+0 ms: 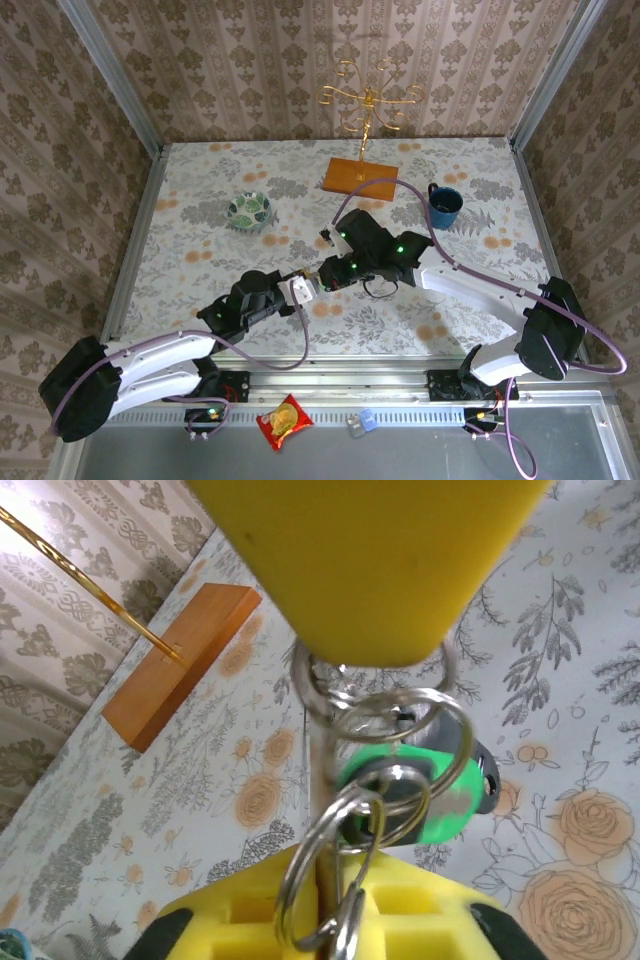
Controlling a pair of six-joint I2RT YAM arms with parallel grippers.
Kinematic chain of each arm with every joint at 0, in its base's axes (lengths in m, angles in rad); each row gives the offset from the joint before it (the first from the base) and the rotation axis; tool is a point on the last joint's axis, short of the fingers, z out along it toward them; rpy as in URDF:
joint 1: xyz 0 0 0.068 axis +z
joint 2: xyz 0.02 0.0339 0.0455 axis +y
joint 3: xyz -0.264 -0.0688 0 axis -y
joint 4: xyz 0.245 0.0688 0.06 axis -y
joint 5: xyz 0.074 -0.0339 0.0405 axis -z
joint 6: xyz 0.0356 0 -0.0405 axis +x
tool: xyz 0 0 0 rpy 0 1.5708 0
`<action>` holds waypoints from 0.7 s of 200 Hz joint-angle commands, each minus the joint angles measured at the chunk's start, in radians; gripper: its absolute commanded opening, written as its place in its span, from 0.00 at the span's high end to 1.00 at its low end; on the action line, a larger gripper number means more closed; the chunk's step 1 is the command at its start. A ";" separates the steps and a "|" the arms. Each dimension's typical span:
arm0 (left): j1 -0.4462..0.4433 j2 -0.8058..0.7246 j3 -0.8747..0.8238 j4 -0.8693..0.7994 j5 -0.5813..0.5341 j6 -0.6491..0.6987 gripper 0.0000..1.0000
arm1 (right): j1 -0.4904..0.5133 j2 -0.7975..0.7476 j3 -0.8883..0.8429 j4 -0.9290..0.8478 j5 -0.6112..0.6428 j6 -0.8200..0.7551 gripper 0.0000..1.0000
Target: Put the keys on the keyring
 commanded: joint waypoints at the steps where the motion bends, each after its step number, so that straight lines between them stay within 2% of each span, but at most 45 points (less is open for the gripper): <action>1: 0.007 -0.016 0.000 0.059 -0.009 0.000 0.97 | 0.003 -0.032 0.034 0.010 -0.036 0.005 1.00; 7: 0.008 -0.018 -0.002 0.059 -0.006 -0.002 1.00 | 0.002 -0.031 0.035 0.008 -0.035 0.005 1.00; 34: 0.007 -0.024 -0.014 0.084 0.003 -0.004 1.00 | 0.000 -0.026 0.044 -0.007 -0.022 -0.004 0.99; 56: 0.007 -0.038 -0.029 0.118 0.020 -0.016 1.00 | -0.012 -0.038 0.052 -0.031 -0.005 -0.028 0.70; 68: 0.006 -0.048 -0.036 0.131 0.029 -0.028 1.00 | -0.029 -0.076 0.041 -0.021 -0.004 -0.039 0.60; 82: 0.006 -0.060 -0.041 0.146 0.044 -0.049 1.00 | -0.059 -0.123 0.014 0.011 -0.027 -0.052 0.52; 104: 0.008 -0.083 -0.050 0.171 0.076 -0.096 1.00 | -0.121 -0.202 -0.062 0.082 -0.085 -0.076 0.49; 140: 0.024 -0.162 -0.041 0.118 0.157 -0.172 1.00 | -0.212 -0.318 -0.185 0.192 -0.214 -0.149 0.51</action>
